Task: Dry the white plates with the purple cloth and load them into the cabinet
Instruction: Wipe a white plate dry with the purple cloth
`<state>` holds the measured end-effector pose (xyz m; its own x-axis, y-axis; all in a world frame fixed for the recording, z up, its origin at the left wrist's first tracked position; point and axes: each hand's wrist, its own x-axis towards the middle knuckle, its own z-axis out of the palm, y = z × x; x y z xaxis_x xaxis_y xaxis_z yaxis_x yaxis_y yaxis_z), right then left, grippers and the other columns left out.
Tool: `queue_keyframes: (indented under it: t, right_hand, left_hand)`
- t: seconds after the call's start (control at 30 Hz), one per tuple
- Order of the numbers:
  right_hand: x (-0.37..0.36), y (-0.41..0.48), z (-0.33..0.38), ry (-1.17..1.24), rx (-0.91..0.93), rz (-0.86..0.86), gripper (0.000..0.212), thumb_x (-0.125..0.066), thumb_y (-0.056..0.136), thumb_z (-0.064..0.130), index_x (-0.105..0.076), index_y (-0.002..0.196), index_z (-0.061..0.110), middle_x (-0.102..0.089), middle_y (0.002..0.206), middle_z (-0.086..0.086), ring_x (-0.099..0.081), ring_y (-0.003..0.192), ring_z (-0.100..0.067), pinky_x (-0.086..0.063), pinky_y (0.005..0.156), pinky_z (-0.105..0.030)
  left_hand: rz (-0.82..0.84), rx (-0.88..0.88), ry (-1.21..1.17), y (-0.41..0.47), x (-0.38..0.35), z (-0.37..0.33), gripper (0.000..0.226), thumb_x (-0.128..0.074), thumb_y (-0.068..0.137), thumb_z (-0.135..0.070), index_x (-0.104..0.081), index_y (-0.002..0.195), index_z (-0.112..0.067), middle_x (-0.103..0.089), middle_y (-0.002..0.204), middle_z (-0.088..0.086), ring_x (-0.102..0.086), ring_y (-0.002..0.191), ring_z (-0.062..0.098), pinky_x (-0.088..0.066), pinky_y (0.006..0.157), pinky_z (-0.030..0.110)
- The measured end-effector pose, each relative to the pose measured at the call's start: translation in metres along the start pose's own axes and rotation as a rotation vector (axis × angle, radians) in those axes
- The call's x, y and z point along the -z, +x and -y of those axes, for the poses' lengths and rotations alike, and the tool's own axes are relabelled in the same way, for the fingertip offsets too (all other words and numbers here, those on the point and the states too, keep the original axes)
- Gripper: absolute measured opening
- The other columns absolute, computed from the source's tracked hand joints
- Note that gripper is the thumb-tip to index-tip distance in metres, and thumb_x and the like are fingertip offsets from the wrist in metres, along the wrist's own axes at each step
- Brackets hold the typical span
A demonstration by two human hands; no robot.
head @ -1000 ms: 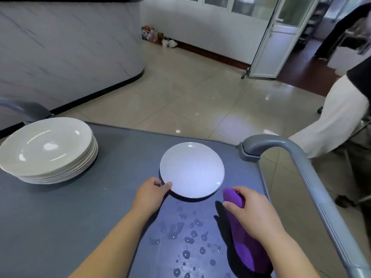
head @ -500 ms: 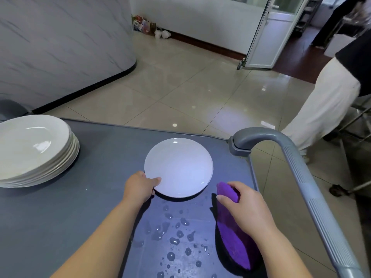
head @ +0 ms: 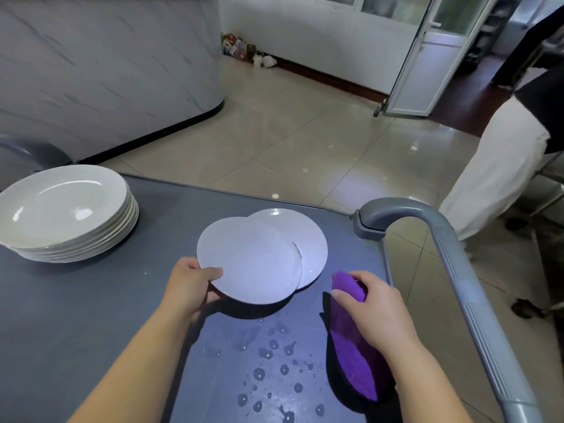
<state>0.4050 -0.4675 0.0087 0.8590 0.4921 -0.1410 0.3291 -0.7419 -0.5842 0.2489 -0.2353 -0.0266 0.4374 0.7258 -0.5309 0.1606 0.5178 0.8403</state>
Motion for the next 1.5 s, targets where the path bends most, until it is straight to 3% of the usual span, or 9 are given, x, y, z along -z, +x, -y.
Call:
queue_keyframes:
  t: [0.23,0.4,0.5,0.8,0.97,1.07,1.17,1.3,1.5]
  right_hand:
    - [0.003,-0.003,0.003,0.026,0.013,-0.005,0.037,-0.067,0.084,0.044,-0.060,0.118,0.030,-0.065,0.108,0.011,-0.058,0.095,-0.015,-0.049,0.082,-0.033]
    - [0.004,-0.007,0.005,0.029,0.029,-0.010,0.034,-0.067,0.084,0.043,-0.061,0.116,0.032,-0.066,0.105,0.013,-0.059,0.093,-0.014,-0.050,0.081,-0.033]
    - [0.005,-0.008,0.006,0.033,0.033,-0.016,0.033,-0.067,0.084,0.043,-0.060,0.115,0.033,-0.065,0.105,0.014,-0.059,0.093,-0.013,-0.050,0.081,-0.033]
    - [0.006,-0.009,0.010,0.049,0.058,-0.027,0.036,-0.066,0.085,0.043,-0.060,0.118,0.031,-0.065,0.111,0.011,-0.059,0.097,-0.015,-0.050,0.084,-0.034]
    - [0.007,-0.002,0.010,0.058,0.056,-0.074,0.048,-0.063,0.089,0.040,-0.053,0.132,0.020,-0.060,0.128,0.003,-0.055,0.114,-0.019,-0.045,0.092,-0.032]
    - [0.008,0.001,0.010,0.072,0.045,-0.099,0.056,-0.061,0.091,0.039,-0.046,0.139,0.013,-0.051,0.135,-0.005,-0.049,0.122,-0.023,-0.039,0.095,-0.031]
    - [0.009,0.002,0.009,0.108,0.039,-0.091,0.047,-0.060,0.092,0.038,-0.051,0.132,0.014,-0.050,0.124,-0.006,-0.052,0.109,-0.023,-0.037,0.083,-0.029]
    - [0.012,0.001,0.012,0.207,0.065,-0.079,0.023,-0.060,0.091,0.039,-0.054,0.102,0.019,-0.051,0.107,-0.003,-0.050,0.096,-0.020,-0.036,0.076,-0.032]
    - [0.017,-0.004,0.019,0.088,0.301,-0.081,0.013,-0.055,0.094,0.039,-0.048,0.091,0.029,-0.050,0.098,0.014,-0.033,0.106,-0.012,-0.030,0.082,-0.027]
  left_hand:
    - [-0.084,-0.203,0.132,-0.027,0.004,-0.018,0.033,-0.051,0.086,0.011,-0.055,0.116,-0.003,-0.061,0.086,0.013,-0.051,0.048,0.020,-0.042,0.036,0.020]
    - [-0.186,-0.369,0.233,-0.035,0.002,-0.026,0.037,-0.052,0.083,0.005,-0.059,0.112,-0.016,-0.065,0.094,0.001,-0.064,0.089,0.034,-0.056,0.077,0.049]
    - [-0.226,-0.483,0.374,-0.040,-0.002,-0.033,0.041,-0.051,0.085,-0.003,-0.059,0.119,-0.024,-0.067,0.105,-0.001,-0.063,0.097,0.027,-0.054,0.083,0.045]
    - [-0.199,-0.943,0.847,-0.047,-0.022,-0.073,0.048,-0.046,0.087,0.000,-0.062,0.120,-0.030,-0.068,0.084,0.001,-0.054,0.075,0.031,-0.039,0.060,0.033]
    - [-0.095,-1.086,0.972,-0.058,-0.033,-0.082,0.059,-0.025,0.070,-0.042,-0.063,0.115,-0.033,-0.059,0.077,-0.013,-0.043,0.069,0.015,-0.032,0.058,0.027]
    - [-0.098,-1.157,1.080,-0.053,-0.034,-0.081,0.043,-0.045,0.078,-0.018,-0.065,0.114,-0.027,-0.068,0.088,-0.007,-0.051,0.072,0.018,-0.034,0.058,0.025]
    - [-0.114,-1.200,1.150,-0.049,-0.034,-0.081,0.050,-0.051,0.078,0.005,-0.067,0.116,-0.023,-0.072,0.100,0.001,-0.063,0.078,0.030,-0.037,0.062,0.028]
    - [-0.066,-1.182,1.080,-0.057,-0.033,-0.083,0.050,-0.027,0.074,-0.031,-0.062,0.109,-0.032,-0.067,0.086,-0.011,-0.047,0.069,0.020,-0.034,0.053,0.024]
    - [-0.098,-1.136,1.105,-0.058,-0.025,-0.084,0.049,-0.034,0.075,-0.018,-0.062,0.112,-0.033,-0.067,0.080,-0.007,-0.053,0.070,0.026,-0.035,0.051,0.027]
